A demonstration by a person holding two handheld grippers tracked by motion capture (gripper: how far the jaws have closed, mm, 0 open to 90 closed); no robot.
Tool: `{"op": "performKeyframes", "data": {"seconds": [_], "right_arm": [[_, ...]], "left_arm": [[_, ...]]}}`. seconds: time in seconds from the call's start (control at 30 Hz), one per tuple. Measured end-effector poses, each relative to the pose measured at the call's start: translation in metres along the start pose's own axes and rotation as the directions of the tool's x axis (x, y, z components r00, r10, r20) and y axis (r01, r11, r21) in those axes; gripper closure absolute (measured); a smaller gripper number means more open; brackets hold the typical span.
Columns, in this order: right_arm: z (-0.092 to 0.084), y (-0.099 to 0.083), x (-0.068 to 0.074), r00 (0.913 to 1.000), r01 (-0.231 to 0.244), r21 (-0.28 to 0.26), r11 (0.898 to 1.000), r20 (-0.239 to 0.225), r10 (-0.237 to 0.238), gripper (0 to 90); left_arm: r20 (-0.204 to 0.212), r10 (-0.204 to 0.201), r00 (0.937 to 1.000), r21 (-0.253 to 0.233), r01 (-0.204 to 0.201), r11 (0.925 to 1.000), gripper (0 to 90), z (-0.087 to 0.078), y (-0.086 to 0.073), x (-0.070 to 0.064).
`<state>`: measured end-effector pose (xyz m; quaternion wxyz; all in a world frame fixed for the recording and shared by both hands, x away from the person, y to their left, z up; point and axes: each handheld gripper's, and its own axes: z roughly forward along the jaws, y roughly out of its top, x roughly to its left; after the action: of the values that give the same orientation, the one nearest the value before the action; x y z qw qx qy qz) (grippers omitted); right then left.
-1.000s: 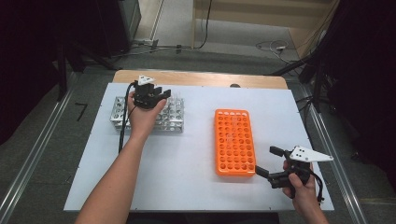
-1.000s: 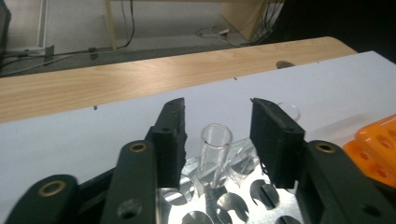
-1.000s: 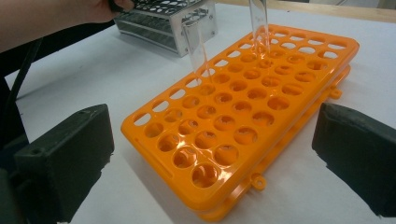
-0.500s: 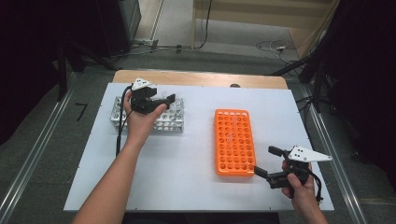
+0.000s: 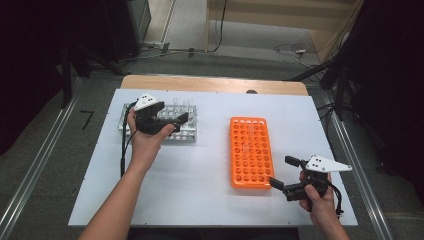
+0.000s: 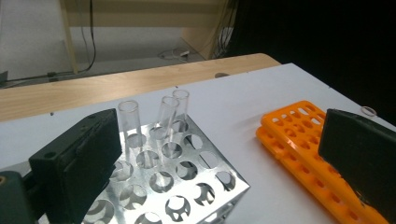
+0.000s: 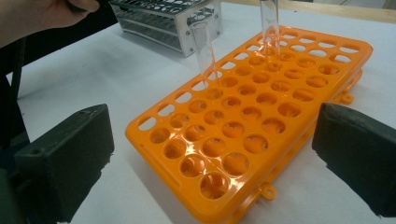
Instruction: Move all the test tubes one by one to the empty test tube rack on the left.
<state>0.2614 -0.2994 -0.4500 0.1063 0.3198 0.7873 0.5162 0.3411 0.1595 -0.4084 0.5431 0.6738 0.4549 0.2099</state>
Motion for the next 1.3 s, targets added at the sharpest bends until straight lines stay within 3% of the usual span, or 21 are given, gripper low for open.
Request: {"op": "performKeyframes", "data": {"seconds": [0.23, 0.33, 0.6, 1.0, 1.3], "right_arm": [[0.002, 0.003, 0.002, 1.0000, -0.004, 0.001, 1.000, 0.007, 0.004, 0.0], [0.004, 0.004, 0.003, 1.0000, -0.006, 0.008, 1.000, 0.007, 0.006, 0.0], [0.011, 0.008, 0.005, 0.9999, -0.011, 0.026, 1.000, 0.013, 0.010, 0.0], [0.028, 0.028, 0.001, 0.9999, -0.012, 0.041, 0.999, 0.003, 0.011, 0.0], [0.050, 0.040, -0.002, 0.9999, 0.000, 0.058, 0.998, -0.012, 0.001, 0.0]], "left_arm": [[0.008, 0.047, 0.9989, -0.002, -0.047, 0.9989, 0.0, -0.016, -0.007, -0.018], [0.035, 0.026, 0.9990, 0.001, -0.026, 0.9997, 0.0, -0.023, -0.012, -0.024], [0.051, 0.057, 0.9970, -0.013, -0.057, 0.9983, 0.0, -0.045, -0.026, -0.043], [0.081, 0.062, 0.9947, -0.017, -0.061, 0.9980, 0.0, -0.068, -0.052, -0.057], [0.090, 0.058, 0.9943, -0.014, -0.057, 0.9983, 0.0, -0.083, -0.074, -0.058]]}}
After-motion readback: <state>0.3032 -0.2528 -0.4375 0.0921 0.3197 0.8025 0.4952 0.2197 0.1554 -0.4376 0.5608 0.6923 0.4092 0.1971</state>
